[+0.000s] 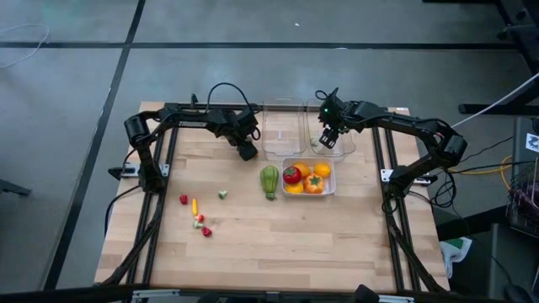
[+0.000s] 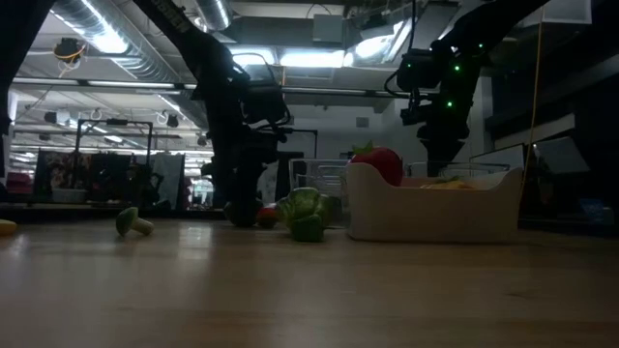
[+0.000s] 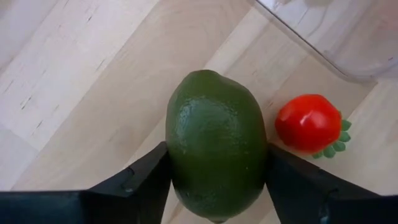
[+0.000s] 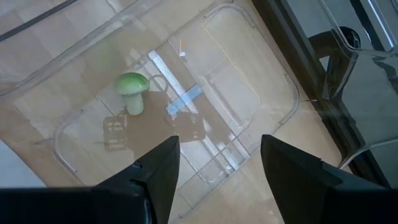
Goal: Sort produce into baskets
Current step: Put the lime into the white bin
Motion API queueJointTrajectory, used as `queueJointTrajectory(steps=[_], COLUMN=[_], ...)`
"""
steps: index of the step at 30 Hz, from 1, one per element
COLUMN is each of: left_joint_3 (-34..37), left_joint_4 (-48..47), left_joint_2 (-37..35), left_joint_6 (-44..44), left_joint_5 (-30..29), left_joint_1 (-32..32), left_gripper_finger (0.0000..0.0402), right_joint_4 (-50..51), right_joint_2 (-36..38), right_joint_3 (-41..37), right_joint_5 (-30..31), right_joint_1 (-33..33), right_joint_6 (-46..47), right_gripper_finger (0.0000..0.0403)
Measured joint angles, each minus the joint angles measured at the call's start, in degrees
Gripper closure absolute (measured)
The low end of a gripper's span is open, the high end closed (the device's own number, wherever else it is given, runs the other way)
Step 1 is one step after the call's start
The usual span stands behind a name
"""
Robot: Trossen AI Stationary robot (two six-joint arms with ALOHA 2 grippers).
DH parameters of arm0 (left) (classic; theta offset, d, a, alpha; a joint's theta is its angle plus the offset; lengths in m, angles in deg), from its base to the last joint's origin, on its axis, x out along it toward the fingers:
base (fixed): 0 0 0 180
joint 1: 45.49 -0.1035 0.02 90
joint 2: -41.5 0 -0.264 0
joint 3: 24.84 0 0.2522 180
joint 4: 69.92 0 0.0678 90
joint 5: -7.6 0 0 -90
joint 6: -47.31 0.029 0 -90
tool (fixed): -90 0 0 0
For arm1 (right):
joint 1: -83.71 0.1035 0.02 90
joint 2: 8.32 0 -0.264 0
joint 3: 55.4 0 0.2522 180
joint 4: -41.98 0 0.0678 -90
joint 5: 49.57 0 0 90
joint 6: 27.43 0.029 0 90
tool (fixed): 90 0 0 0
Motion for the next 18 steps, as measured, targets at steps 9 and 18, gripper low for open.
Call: queueJointTrajectory(steps=[9,18], left_joint_3=[-0.1,-6.3], left_joint_4=[-0.8,-6.8], left_joint_2=[-1.9,-6.0], left_joint_6=[3.0,7.5], left_joint_5=[-0.1,-0.3], left_joint_1=[-0.2,-0.3], left_gripper_finger=[0.0189,0.0186], right_joint_4=[0.0,0.0], right_joint_2=[0.0,0.0], right_joint_3=[0.0,0.0], right_joint_5=[0.0,0.0], right_joint_1=[0.0,0.0], right_joint_6=[0.0,0.0], right_gripper_finger=[0.0180,0.0180])
